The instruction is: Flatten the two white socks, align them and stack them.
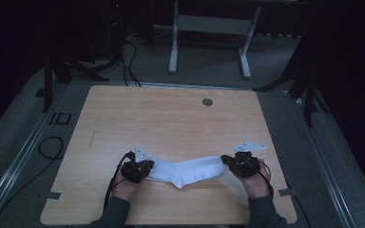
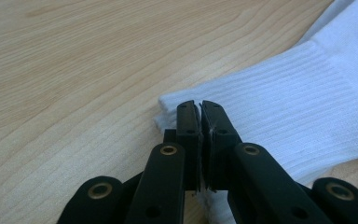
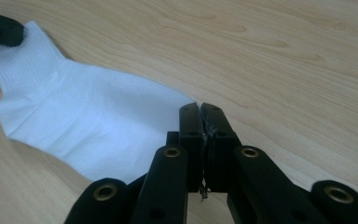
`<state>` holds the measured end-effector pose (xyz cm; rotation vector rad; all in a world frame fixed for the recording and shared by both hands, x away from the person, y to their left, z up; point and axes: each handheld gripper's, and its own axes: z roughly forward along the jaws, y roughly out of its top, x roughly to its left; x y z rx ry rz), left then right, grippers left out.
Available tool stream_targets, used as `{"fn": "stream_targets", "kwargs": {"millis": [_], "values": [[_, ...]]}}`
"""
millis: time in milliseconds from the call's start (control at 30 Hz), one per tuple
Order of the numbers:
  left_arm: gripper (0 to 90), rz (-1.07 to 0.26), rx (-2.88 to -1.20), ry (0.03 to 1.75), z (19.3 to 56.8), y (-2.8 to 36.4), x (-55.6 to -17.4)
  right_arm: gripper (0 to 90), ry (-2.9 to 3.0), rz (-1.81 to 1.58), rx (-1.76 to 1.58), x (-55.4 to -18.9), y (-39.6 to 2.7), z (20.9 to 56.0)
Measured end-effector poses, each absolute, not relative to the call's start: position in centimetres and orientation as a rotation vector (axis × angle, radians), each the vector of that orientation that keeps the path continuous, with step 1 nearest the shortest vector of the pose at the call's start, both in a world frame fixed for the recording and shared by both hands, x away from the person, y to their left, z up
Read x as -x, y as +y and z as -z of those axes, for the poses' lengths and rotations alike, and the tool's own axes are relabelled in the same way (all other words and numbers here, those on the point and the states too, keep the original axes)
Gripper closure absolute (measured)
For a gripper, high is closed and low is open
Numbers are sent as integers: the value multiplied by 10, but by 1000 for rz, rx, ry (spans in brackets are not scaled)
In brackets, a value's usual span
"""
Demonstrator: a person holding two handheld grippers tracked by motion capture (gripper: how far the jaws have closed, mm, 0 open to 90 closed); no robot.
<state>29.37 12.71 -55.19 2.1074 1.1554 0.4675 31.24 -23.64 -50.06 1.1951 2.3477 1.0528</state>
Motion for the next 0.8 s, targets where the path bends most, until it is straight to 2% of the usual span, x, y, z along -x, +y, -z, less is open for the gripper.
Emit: {"fn": "stream_targets", "kwargs": {"millis": [367,600,667,800], "values": [[857,-468,-2103,1155,553,127,-295,858,2381,-983,-1288,-329,-238,541],[854,-478,-2098,1152,553,126,-296,817,2386,-977,-1288,-331,-236,547],[849,-481,-2099,1152,553,126,-296,769,2384,-975,-1289,-332,-236,547],[838,-496,-2088,1152,554,126,-297,603,2365,-993,-1291,-331,-237,545]]}}
